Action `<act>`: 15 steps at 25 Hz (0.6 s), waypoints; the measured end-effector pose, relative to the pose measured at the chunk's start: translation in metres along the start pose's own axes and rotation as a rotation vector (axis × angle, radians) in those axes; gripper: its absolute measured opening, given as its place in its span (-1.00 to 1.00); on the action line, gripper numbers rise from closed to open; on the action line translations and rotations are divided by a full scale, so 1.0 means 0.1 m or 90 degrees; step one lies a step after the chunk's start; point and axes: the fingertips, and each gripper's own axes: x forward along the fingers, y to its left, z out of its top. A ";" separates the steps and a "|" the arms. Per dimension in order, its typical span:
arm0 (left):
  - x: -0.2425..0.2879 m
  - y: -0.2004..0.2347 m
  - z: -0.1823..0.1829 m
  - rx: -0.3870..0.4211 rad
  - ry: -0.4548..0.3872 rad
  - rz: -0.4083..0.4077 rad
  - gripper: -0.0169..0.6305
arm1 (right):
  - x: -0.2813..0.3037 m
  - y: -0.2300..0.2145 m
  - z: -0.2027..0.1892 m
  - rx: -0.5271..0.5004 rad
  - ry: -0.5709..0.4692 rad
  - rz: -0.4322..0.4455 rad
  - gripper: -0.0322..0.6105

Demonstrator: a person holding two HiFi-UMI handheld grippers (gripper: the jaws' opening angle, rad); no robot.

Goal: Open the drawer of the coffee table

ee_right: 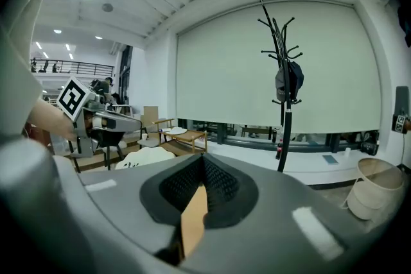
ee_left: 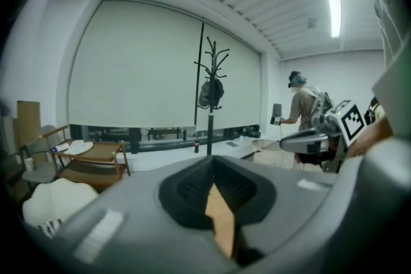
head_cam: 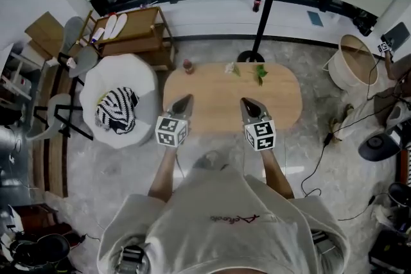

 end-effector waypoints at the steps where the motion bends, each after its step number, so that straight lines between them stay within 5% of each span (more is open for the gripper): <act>1: -0.08 -0.02 -0.05 -0.001 0.003 0.010 -0.95 | -0.04 0.04 -0.04 0.007 -0.001 0.009 -0.89; 15: -0.62 -0.11 -0.49 -0.039 0.015 0.052 -0.95 | -0.25 0.43 -0.28 0.027 0.012 0.042 -0.89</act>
